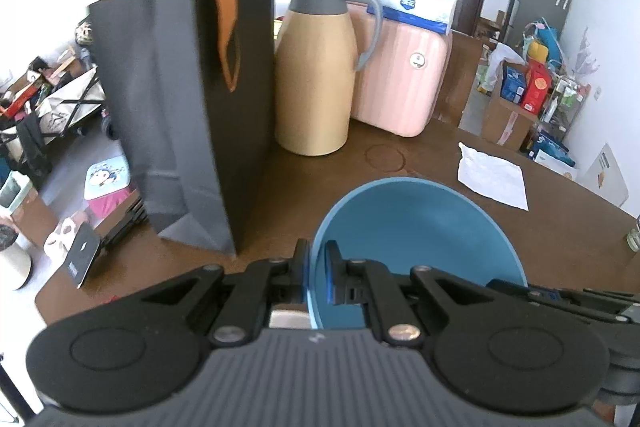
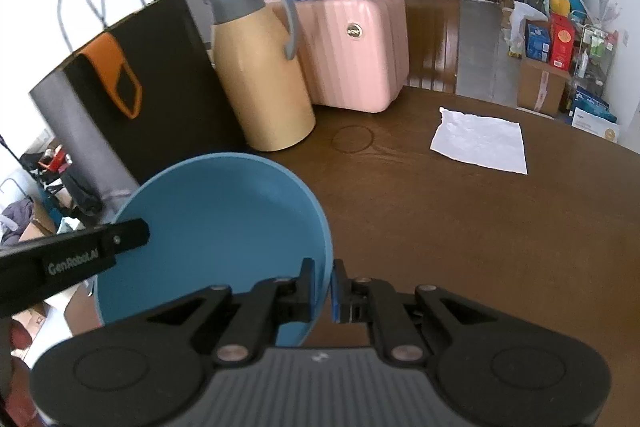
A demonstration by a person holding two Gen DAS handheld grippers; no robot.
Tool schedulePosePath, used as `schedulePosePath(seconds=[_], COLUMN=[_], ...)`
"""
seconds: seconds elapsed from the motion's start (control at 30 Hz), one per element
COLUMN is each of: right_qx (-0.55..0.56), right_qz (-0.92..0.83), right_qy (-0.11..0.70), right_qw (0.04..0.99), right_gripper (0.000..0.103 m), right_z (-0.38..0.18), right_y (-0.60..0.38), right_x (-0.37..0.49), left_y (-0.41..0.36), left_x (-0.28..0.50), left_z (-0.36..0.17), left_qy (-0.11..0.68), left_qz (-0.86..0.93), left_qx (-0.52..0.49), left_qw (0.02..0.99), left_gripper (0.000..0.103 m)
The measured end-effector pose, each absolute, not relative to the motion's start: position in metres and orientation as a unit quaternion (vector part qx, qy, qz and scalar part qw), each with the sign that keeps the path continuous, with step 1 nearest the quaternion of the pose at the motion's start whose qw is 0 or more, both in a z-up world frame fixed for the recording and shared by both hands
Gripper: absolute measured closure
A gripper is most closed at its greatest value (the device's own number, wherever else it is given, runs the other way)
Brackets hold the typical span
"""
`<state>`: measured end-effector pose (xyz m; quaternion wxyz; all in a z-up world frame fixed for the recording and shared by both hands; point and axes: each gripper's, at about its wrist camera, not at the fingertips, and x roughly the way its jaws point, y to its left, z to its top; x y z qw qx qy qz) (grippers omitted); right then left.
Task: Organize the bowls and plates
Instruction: 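Lift the bowl with both grippers and carry it over the nested bowls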
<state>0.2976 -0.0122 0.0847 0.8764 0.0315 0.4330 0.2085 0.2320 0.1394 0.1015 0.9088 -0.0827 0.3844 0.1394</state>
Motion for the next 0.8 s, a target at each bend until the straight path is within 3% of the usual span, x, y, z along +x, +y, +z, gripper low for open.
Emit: schedulePosePath(seconds=[0.8], right_qx=[-0.01], right_qz=[0.256], right_qy=[0.421], right_qw=[0.87], right_gripper=[0.095], right_z=[0.071], right_y=[-0.033], right_x=[0.201], left_y=[0.112], left_x=[0.108], left_z=[0.08], left_qy=[0.376], left_qz=[0.192], left_qx=[-0.137], left_qw=[0.896], left_gripper=[0.094])
